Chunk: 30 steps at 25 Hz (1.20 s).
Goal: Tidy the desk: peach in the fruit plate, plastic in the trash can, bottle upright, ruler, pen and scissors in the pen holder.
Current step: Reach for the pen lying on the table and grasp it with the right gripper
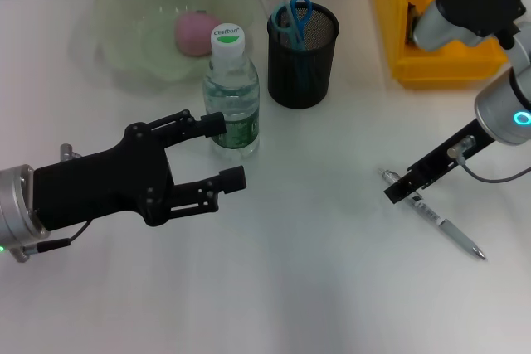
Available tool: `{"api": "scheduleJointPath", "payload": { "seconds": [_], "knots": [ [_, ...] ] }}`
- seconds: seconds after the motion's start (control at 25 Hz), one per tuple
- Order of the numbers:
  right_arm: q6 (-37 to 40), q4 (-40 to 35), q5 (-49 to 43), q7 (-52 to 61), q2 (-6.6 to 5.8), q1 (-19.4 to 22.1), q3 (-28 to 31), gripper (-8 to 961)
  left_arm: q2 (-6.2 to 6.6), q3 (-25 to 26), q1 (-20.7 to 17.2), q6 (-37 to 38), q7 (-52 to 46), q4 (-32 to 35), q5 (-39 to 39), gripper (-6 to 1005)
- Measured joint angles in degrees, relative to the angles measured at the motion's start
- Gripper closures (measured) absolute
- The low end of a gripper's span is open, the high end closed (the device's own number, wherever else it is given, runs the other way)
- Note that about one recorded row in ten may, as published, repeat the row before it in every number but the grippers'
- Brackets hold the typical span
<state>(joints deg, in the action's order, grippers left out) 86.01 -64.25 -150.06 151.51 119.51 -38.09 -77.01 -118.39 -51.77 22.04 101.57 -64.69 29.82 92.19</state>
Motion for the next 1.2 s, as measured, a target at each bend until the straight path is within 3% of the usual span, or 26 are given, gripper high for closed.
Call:
{"api": "scheduleJointPath", "payload": {
  "seconds": [1.2],
  "knots": [
    [-1.71, 4.07, -2.22, 1.15, 0.09, -3.45, -4.80, 269, 0.09, 0.09, -0.07, -1.83, 0.00, 0.28, 0.00, 197]
  ]
}}
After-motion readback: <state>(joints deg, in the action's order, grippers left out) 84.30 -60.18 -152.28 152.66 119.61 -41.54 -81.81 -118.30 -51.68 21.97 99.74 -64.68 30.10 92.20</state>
